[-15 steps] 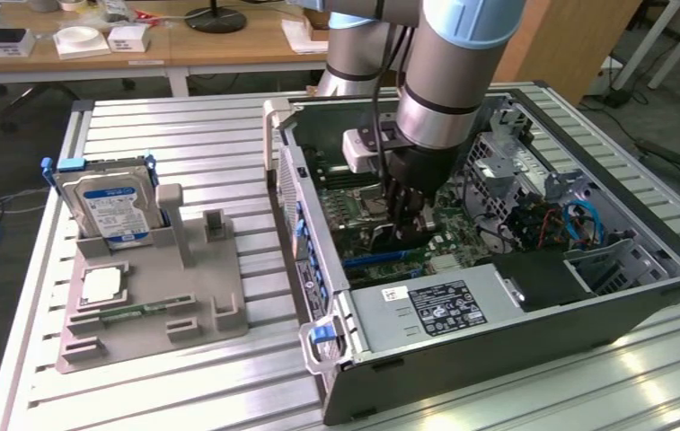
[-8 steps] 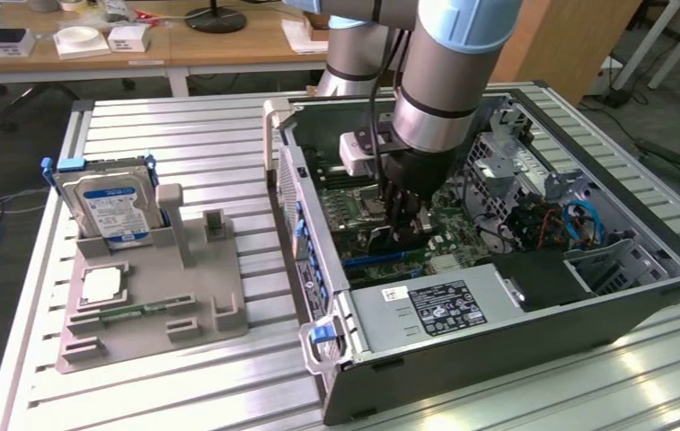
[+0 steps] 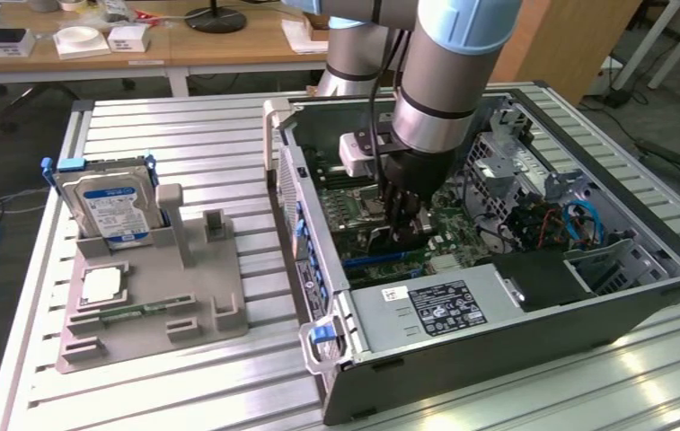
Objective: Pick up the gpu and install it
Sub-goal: 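Insert the gpu into the slot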
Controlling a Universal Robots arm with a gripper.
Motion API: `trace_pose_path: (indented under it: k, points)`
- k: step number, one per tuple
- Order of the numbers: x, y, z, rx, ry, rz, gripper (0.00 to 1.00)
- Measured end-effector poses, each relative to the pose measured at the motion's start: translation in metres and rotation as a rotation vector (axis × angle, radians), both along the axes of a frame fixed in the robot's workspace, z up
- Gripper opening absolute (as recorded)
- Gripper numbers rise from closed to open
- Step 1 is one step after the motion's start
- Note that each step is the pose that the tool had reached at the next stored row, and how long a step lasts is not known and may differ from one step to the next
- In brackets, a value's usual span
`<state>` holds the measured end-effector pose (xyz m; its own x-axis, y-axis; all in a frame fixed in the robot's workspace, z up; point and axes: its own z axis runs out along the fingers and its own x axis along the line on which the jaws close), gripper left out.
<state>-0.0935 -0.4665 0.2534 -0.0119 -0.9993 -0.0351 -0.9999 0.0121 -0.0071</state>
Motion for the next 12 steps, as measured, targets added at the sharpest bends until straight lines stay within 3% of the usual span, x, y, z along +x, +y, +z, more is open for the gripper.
trace_pose_path:
  k: [12]
  points:
    - [-0.0001,0.0000,-0.0048,-0.0004,0.0002,0.000,0.26]
